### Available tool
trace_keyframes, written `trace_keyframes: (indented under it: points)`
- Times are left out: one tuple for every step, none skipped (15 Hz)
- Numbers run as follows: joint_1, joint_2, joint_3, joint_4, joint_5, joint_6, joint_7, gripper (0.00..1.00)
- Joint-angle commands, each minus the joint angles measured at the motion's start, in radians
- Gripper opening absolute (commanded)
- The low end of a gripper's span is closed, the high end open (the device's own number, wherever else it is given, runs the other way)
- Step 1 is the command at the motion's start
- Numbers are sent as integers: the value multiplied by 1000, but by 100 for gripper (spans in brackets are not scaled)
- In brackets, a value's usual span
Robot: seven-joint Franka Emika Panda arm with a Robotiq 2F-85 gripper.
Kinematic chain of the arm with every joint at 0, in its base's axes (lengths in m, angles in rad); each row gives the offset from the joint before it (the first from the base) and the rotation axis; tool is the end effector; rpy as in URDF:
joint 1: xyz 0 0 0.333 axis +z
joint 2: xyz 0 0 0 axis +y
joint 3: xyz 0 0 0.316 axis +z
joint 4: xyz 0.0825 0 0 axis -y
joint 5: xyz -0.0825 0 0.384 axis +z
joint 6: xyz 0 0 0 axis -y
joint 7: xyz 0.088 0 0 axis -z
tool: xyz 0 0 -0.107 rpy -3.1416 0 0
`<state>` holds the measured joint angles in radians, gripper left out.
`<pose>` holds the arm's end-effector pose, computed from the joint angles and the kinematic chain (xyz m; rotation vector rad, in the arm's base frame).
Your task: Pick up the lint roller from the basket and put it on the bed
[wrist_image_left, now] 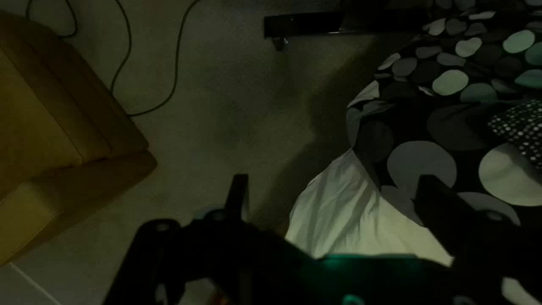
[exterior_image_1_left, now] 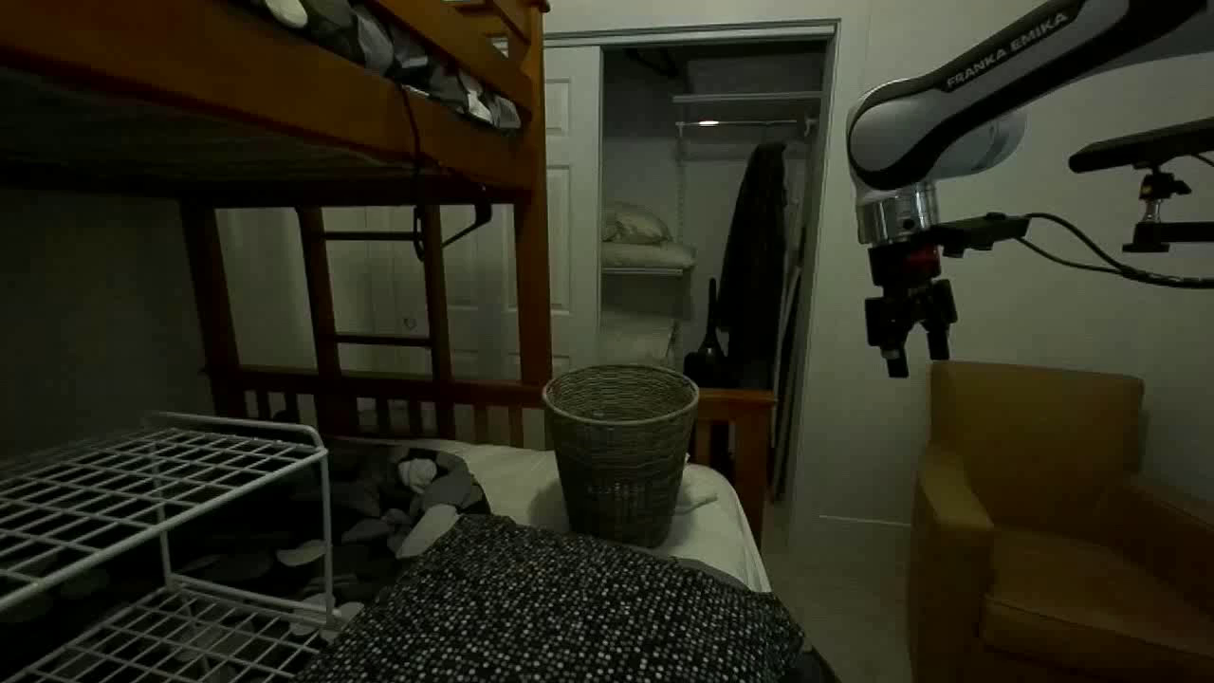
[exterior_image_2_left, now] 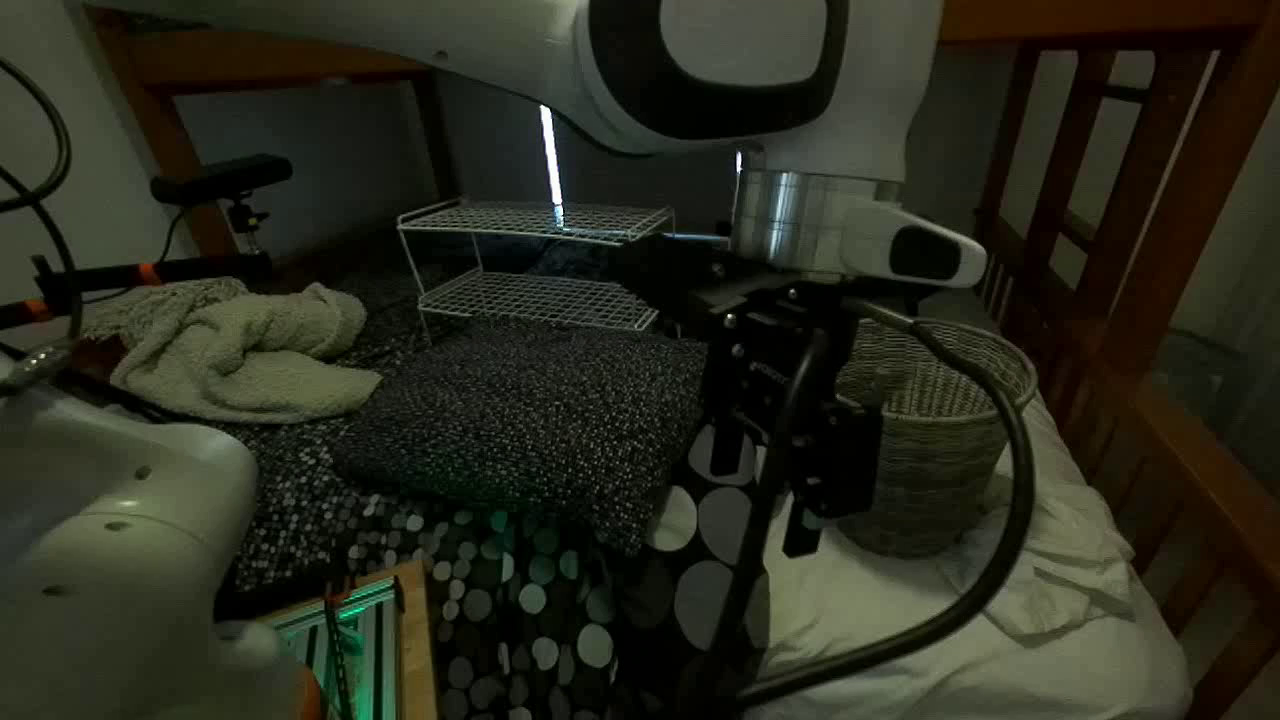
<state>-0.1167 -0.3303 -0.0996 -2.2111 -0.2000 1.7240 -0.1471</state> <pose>0.4228 -0.1148 0.5011 2.9969 -0.0225 -0.2760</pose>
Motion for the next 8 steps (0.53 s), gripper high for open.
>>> trace_keyframes:
  points:
    - [8, 0, -7, 2, -2, -3, 2, 100]
    - [8, 0, -8, 2, -2, -3, 2, 100]
    - [8, 0, -8, 2, -2, -3, 2, 100]
    - [8, 0, -8, 2, -2, -3, 2, 100]
    - [18, 12, -9, 12, 50, -4, 12, 100]
    - [32, 30, -2, 21, 102, -7, 31, 100]
    - [46, 38, 5, 23, 158, 24, 49, 100]
    - [59, 48, 7, 32, 232, 53, 63, 100]
